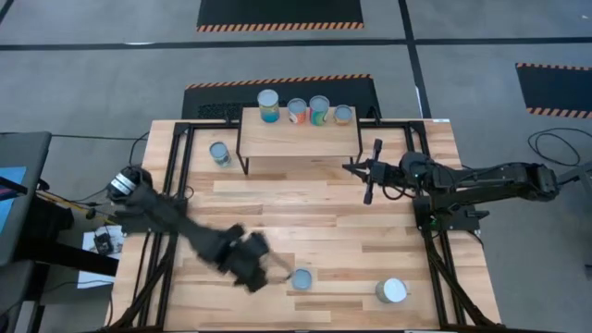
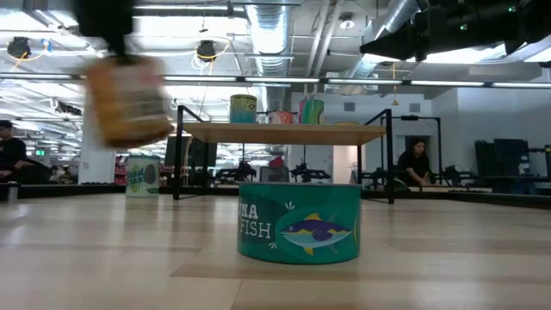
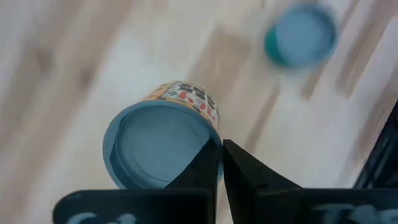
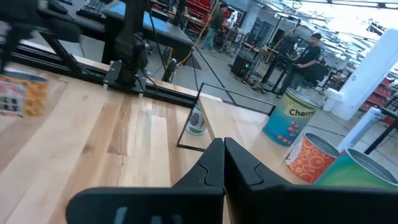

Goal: Pick and place cans onto a shelf
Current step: Put the canned spicy black beans on the shelf

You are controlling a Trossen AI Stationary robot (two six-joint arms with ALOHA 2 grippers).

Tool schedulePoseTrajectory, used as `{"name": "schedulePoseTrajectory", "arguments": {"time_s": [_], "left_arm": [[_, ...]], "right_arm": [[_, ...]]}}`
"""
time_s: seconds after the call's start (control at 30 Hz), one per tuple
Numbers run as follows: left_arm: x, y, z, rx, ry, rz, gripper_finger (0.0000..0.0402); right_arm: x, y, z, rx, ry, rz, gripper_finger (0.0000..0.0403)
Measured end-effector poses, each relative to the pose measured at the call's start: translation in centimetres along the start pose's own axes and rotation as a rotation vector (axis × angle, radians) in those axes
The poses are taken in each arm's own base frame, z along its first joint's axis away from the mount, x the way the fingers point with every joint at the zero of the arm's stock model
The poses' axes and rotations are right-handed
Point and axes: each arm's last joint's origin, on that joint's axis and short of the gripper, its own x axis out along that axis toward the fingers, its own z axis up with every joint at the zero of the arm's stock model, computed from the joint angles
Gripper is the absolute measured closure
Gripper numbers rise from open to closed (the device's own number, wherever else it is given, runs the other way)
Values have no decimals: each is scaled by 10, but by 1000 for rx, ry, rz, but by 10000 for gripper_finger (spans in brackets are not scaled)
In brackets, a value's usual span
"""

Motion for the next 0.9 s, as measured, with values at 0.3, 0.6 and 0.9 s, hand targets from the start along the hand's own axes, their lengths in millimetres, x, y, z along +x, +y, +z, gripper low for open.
{"name": "schedulePoseTrajectory", "arguments": {"time_s": [0.3, 0.6, 0.9], "left_arm": [[-30, 57, 116, 192, -161, -26, 399], [-63, 119, 179, 180, -307, -1, 400], [-70, 156, 213, 150, -338, 31, 400]], "right_arm": [[-1, 0, -1, -10, 23, -5, 389], [-10, -3, -1, -6, 55, -41, 388], [-11, -4, 0, 15, 48, -43, 386]]}}
